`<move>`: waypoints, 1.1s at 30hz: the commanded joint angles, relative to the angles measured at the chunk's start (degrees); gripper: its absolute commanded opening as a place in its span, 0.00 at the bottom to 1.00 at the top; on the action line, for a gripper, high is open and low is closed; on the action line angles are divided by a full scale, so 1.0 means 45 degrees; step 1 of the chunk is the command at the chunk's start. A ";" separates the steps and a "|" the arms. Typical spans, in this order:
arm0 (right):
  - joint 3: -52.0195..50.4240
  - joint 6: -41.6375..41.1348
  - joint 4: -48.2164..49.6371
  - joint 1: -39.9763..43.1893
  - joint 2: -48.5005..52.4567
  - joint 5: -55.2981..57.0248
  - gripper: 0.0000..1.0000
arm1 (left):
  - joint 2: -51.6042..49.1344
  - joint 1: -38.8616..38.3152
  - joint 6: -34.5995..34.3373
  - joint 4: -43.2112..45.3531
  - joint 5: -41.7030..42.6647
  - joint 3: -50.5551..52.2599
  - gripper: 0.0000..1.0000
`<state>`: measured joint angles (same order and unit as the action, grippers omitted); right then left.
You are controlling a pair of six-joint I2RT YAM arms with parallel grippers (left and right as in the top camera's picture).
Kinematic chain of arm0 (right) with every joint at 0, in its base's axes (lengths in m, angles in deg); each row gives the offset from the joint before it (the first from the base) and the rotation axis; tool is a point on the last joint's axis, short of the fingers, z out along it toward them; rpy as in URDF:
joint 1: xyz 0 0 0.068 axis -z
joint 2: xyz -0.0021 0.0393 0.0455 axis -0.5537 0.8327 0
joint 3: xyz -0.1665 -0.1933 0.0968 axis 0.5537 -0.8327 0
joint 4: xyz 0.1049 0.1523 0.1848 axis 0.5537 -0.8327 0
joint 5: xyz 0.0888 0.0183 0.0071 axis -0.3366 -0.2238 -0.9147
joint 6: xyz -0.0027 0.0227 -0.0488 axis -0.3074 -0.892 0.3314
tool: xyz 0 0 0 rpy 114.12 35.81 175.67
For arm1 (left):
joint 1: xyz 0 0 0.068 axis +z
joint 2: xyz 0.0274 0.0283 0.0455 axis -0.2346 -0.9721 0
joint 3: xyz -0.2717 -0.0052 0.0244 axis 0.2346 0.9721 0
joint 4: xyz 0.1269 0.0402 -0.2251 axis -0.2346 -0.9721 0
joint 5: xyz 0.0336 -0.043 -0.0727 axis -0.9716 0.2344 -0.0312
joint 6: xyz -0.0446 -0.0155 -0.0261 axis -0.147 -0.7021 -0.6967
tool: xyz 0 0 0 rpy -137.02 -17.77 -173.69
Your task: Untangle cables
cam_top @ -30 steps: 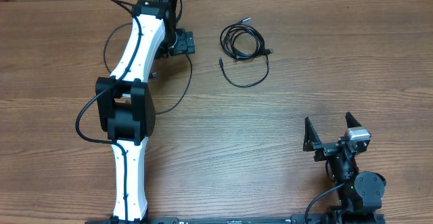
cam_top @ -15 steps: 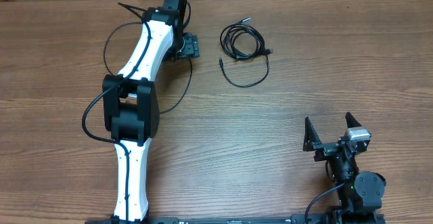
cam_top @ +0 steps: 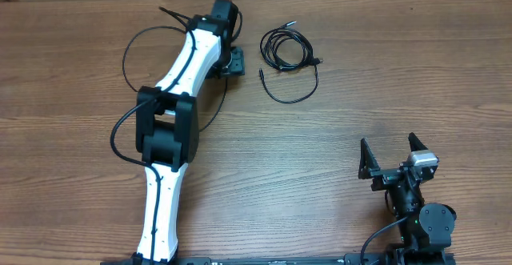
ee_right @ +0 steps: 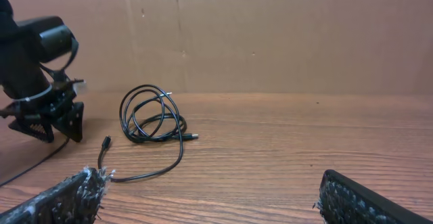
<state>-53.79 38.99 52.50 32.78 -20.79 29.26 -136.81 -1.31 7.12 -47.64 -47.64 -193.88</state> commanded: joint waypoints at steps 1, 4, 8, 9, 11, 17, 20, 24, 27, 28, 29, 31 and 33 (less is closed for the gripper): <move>-0.0126 0.0063 0.0063 0.0024 -0.0019 0.0063 1.00 | -0.0403 0.0015 -0.0709 -0.0238 -0.0850 0.0063 0.56; -0.0126 0.0063 0.0063 0.0024 -0.0019 0.0063 1.00 | -0.0636 0.0015 -0.0763 -0.0452 -0.1064 0.0063 0.39; -0.0126 0.0063 0.0063 0.0024 -0.0019 0.0063 1.00 | -0.1073 0.0015 -0.0767 -0.0627 -0.1049 0.0063 0.17; -0.0126 0.0063 0.0063 0.0024 -0.0019 0.0063 1.00 | -0.1195 0.0010 -0.0767 -0.0636 -0.1054 0.0068 0.11; -0.0126 0.0063 0.0063 0.0024 -0.0019 0.0063 1.00 | -0.1370 -0.0034 -0.0772 -0.0573 -0.0957 0.0063 0.04; -0.0126 0.0063 0.0063 0.0024 -0.0019 0.0063 1.00 | -0.1166 -0.0034 -0.0806 -0.0903 -0.0631 -0.0612 0.04; -0.0126 0.0063 0.0063 0.0024 -0.0019 0.0063 1.00 | -0.0928 -0.0005 -0.0884 -0.1525 -0.0340 -0.1807 0.04; -0.0126 0.0063 0.0063 0.0024 -0.0019 0.0063 1.00 | -0.0505 0.0092 -0.0869 -0.1991 0.0602 -0.3803 0.04; -0.0126 0.0063 0.0063 0.0024 -0.0019 0.0063 1.00 | -0.0170 0.0185 -0.0869 -0.2215 0.1394 -0.5251 0.04; -0.0126 0.0063 0.0063 0.0024 -0.0019 0.0063 1.00 | -0.0078 0.0219 -0.0869 -0.2293 0.1520 -0.5761 0.04; -0.0126 0.0063 0.0063 0.0024 -0.0019 0.0063 1.00 | 0.0029 0.0248 -0.0879 -0.2385 0.1583 -0.6193 0.04; -0.0126 0.0063 0.0063 0.0024 -0.0019 0.0063 1.00 | 0.0219 0.0325 -0.0884 -0.2472 0.1729 -0.6887 0.04; -0.0126 0.0063 0.0063 0.0024 -0.0019 0.0063 1.00 | 0.0505 0.0452 -0.0991 -0.2511 0.1763 -0.7422 0.04</move>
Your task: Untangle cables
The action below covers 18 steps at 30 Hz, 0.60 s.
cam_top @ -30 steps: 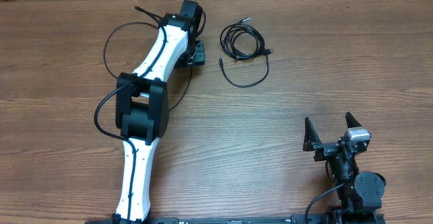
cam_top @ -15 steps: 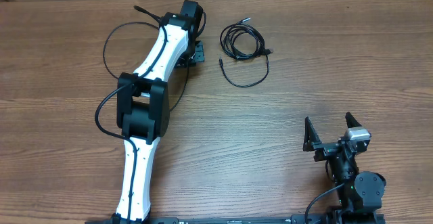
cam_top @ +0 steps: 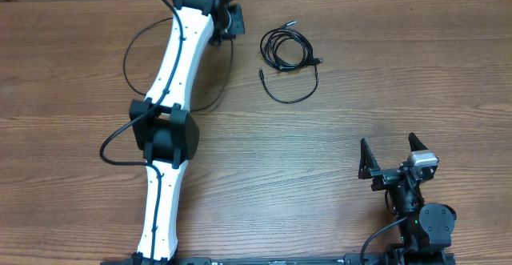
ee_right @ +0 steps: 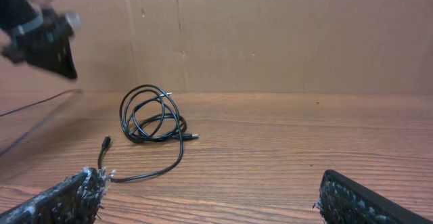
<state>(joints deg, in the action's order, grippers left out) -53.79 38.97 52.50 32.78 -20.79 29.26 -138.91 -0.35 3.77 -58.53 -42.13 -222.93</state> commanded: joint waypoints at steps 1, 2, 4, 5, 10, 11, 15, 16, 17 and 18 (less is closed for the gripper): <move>-0.0126 0.0068 0.0063 0.0024 -0.0019 0.0063 1.00 | 0.1127 0.0306 -0.0374 -0.0087 0.0559 -0.1161 0.04; -0.0126 0.0068 0.0063 0.0024 -0.0024 0.0063 1.00 | 0.1277 0.0389 -0.0481 -0.0078 0.0607 -0.1350 0.04; -0.0126 0.0068 0.0063 0.0024 -0.0019 0.0063 1.00 | 0.1564 0.0617 -0.0563 0.0044 0.1035 -0.1783 0.04; -0.0126 0.0068 0.0063 0.0024 -0.0019 0.0063 1.00 | 0.1685 0.0724 -0.0554 0.0112 0.1277 -0.1991 0.04; -0.0126 0.0068 0.0063 0.0024 -0.0019 0.0063 1.00 | 0.2001 0.1166 -0.0549 -0.0243 0.1379 -0.2545 0.04; -0.0126 0.0068 0.0063 0.0024 -0.0019 0.0063 1.00 | 0.1967 0.1180 -0.0539 -0.0622 0.1287 -0.2521 0.04; -0.0126 0.0068 0.0063 0.0024 -0.0019 0.0063 1.00 | 0.1778 0.1083 -0.0146 -0.1982 -0.0121 -0.1778 0.31; -0.0126 0.0068 0.0063 0.0024 -0.0019 0.0063 1.00 | 0.1705 0.1030 0.0204 -0.2147 -0.0359 -0.1554 0.51; -0.0126 0.0068 0.0063 0.0024 -0.0019 0.0063 1.00 | 0.1632 0.0976 0.0772 -0.2293 -0.0578 -0.1268 0.59; -0.0126 0.0068 0.0063 0.0024 -0.0019 0.0063 1.00 | 0.1540 0.0913 0.1307 -0.2331 -0.0714 -0.0947 0.66</move>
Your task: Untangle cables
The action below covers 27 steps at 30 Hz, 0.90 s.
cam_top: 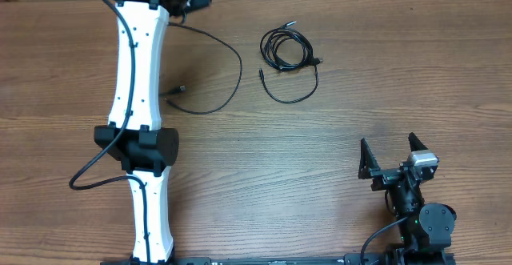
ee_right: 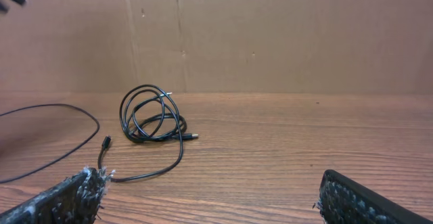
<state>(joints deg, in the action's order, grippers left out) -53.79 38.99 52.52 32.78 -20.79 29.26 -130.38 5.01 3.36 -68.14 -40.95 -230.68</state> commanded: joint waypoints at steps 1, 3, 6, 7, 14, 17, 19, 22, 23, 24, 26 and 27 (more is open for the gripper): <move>-0.0126 0.0063 0.0058 0.0024 -0.0019 0.0063 1.00 | -0.0432 -0.0296 0.1724 -0.0194 -0.0981 0.1044 0.72; -0.0126 0.0063 0.0058 0.0024 -0.0019 0.0063 1.00 | -0.0641 -0.0330 0.1982 -0.0083 -0.0976 0.1812 0.79; -0.0126 0.0063 0.0058 0.0024 -0.0019 0.0063 1.00 | -0.0952 -0.0330 0.1253 0.0398 -0.0840 0.2463 0.84; -0.0126 0.0063 0.0058 0.0024 -0.0019 0.0063 1.00 | -0.1035 -0.0335 0.0777 0.0549 -0.0840 0.2608 0.84; -0.0126 0.0063 0.0058 0.0024 -0.0019 0.0063 1.00 | -0.1681 -0.0874 -0.0408 0.2259 0.0267 0.3735 0.88; -0.0126 0.0063 0.0058 0.0024 -0.0019 0.0063 1.00 | -0.1681 -0.1409 0.0223 0.2715 -0.0384 0.4376 0.86; -0.0126 0.0063 0.0058 0.0024 -0.0019 0.0063 1.00 | -0.1681 -0.1758 0.0262 0.2900 -0.1341 0.4716 0.84; -0.0126 0.0063 0.0058 0.0024 -0.0019 0.0063 1.00 | -0.1685 -0.2161 0.0248 0.3303 -0.2608 0.5246 0.80; -0.0126 0.0063 0.0058 0.0024 -0.0019 0.0063 1.00 | -0.1685 -0.2249 0.0248 0.3473 -0.2691 0.5435 0.79; -0.0126 0.0063 0.0058 0.0024 -0.0019 0.0063 1.00 | -0.1685 -0.2356 0.0228 0.3750 -0.2696 0.5780 0.77; -0.0126 0.0063 0.0058 0.0024 -0.0019 0.0063 1.00 | -0.1685 -0.2419 0.0204 0.4065 -0.2701 0.6232 0.75; -0.0126 0.0063 0.0058 0.0024 -0.0019 0.0063 1.00 | -0.1685 -0.2429 0.0209 0.4206 -0.2715 0.6460 0.75</move>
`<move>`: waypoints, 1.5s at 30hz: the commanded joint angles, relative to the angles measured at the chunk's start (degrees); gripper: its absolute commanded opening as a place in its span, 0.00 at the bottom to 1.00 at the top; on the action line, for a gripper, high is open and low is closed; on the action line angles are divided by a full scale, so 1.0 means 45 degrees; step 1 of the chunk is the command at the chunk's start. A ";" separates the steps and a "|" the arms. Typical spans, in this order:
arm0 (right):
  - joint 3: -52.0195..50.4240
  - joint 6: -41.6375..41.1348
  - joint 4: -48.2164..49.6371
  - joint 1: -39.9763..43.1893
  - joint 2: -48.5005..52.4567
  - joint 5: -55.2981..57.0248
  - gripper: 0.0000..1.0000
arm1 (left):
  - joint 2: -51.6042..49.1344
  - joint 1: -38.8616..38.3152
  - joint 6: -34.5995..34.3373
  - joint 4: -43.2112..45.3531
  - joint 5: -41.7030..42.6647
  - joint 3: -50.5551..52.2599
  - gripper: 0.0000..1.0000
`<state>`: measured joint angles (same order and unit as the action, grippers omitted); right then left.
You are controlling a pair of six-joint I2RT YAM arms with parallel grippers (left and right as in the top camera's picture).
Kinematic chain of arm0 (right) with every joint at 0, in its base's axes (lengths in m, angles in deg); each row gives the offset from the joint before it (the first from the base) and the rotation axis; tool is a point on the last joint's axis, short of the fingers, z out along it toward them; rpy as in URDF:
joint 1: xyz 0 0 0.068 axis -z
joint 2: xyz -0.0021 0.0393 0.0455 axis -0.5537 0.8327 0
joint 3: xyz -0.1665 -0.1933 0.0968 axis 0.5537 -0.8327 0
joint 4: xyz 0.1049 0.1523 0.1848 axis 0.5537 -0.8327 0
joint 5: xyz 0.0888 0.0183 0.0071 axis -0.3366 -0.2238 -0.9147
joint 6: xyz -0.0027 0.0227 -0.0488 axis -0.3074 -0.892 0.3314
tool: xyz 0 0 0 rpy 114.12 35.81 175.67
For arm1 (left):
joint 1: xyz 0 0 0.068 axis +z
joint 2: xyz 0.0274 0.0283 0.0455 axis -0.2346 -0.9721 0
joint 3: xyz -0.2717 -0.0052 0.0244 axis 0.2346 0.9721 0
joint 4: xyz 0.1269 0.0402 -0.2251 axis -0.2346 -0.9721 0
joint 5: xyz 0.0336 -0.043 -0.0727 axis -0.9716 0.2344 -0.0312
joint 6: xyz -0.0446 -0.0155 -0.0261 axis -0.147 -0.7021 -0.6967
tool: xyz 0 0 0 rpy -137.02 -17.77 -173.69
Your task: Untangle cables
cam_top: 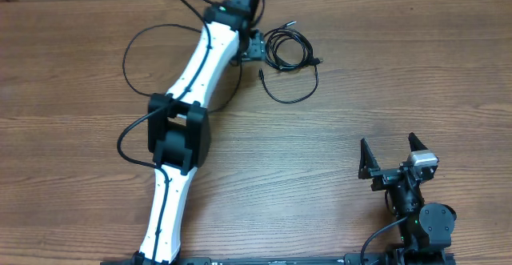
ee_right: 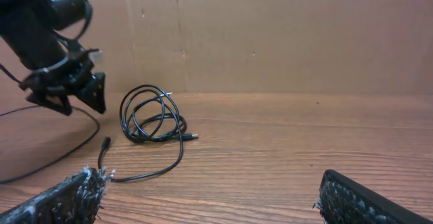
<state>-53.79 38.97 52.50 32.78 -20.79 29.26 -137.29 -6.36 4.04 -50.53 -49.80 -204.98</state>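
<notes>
A coiled black cable [cam_top: 286,49] lies at the back of the table, its tail curving toward me; the right wrist view shows the coil [ee_right: 152,116] too. A second, long thin cable [cam_top: 233,85] runs from the left gripper back under the left arm, and its loop [ee_right: 98,126] rests on the wood. My left gripper [cam_top: 256,49] sits just left of the coil, shut on that long cable, and it appears in the right wrist view [ee_right: 78,99]. My right gripper [cam_top: 390,143] stands open and empty at the front right [ee_right: 210,183].
The white left arm [cam_top: 188,97] stretches diagonally across the left half of the wooden table [cam_top: 360,73], with its own wiring looping beside it. A cardboard wall [ee_right: 270,34] closes off the far edge.
My left gripper has moved from the far back-left edge to a spot right beside the coil. The long cable, then spread out in a wide arc, now lies mostly under the arm.
My left gripper first stood low beside the coil, to its left. Then it was higher and farther back with the long cable trailing from it, then far to the back left with that cable stretched away from the coil. Now it is beside the coil again. The right arm stayed still.
</notes>
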 commanded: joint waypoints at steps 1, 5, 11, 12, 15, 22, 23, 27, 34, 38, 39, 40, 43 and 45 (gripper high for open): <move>-0.0126 0.0068 0.0063 0.0024 -0.0019 0.0063 1.00 | -0.0151 0.0097 0.0063 0.0369 -0.0801 0.0903 0.73; -0.0126 0.0068 0.0063 0.0024 -0.0019 0.0063 1.00 | -0.0151 0.0185 0.0316 0.0510 -0.0908 0.1540 0.68; -0.0126 0.0068 0.0063 0.0024 -0.0019 0.0063 1.00 | -0.0151 0.0146 0.1010 0.0457 -0.0835 0.2244 0.50; -0.0126 0.0068 0.0063 0.0024 -0.0019 0.0063 1.00 | -0.0151 0.0102 0.1219 0.0447 -0.0772 0.2331 0.50; -0.0126 0.0068 0.0063 0.0024 -0.0019 0.0063 1.00 | -0.0151 0.0010 0.1724 0.0418 -0.0772 0.2516 0.55; -0.0126 0.0068 0.0063 0.0024 -0.0019 0.0063 1.00 | -0.0151 -0.0029 0.2220 -0.0282 -0.0772 0.2696 0.38; -0.0126 0.0068 0.0063 0.0024 -0.0019 0.0063 1.00 | -0.0151 -0.0029 0.2220 -0.0529 -0.0772 0.2696 0.33; -0.0126 0.0068 0.0063 0.0024 -0.0019 0.0063 1.00 | -0.0151 0.0019 0.2069 -0.1851 -0.0772 0.2696 0.18; -0.0126 0.0068 0.0063 0.0024 -0.0019 0.0063 1.00 | -0.0146 0.0015 0.1773 -0.3944 -0.0447 0.2516 0.04; -0.0126 0.0068 0.0063 0.0024 -0.0019 0.0063 1.00 | -0.0092 0.0015 0.1773 -0.5008 0.0117 0.2127 0.04; -0.0126 0.0068 0.0063 0.0024 -0.0024 0.0063 1.00 | -0.0019 0.0015 0.1758 -0.5251 0.0248 0.2069 0.04; -0.0126 0.0068 0.0063 0.0024 -0.0019 0.0063 1.00 | 0.0146 0.0015 0.1715 -0.5581 0.0350 0.2035 0.04; -0.0126 0.0068 0.0063 0.0024 -0.0019 0.0063 1.00 | 0.0685 0.0019 0.1486 -0.6076 0.0335 0.2035 0.04; -0.0126 0.0068 0.0063 0.0024 -0.0019 0.0063 1.00 | 0.1175 0.0015 0.1491 -0.6212 0.0335 0.2035 0.04</move>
<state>-53.79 38.97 52.52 32.78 -20.79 29.26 -136.96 -5.96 12.17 -77.72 -49.49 -194.25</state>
